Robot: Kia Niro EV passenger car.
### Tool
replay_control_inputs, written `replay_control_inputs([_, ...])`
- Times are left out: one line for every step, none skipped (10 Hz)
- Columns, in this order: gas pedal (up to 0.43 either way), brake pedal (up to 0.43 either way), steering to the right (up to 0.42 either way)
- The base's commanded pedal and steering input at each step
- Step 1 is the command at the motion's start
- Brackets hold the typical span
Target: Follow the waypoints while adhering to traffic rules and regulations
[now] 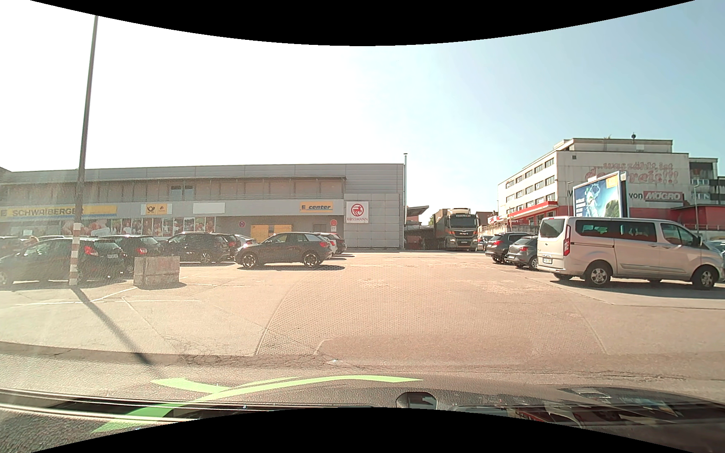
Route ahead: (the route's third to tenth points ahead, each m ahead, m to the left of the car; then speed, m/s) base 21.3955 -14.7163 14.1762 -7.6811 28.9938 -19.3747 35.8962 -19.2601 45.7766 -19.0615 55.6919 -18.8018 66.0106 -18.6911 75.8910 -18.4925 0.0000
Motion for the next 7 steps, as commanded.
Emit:
replay_control_inputs([0.0,0.421,-0.056])
replay_control_inputs([0.0,0.421,-0.056])
replay_control_inputs([0.0,0.421,-0.055])
replay_control_inputs([0.0,0.421,-0.055])
replay_control_inputs([0.0,0.421,-0.056])
replay_control_inputs([0.0,0.421,-0.055])
replay_control_inputs([0.0,0.421,-0.056])
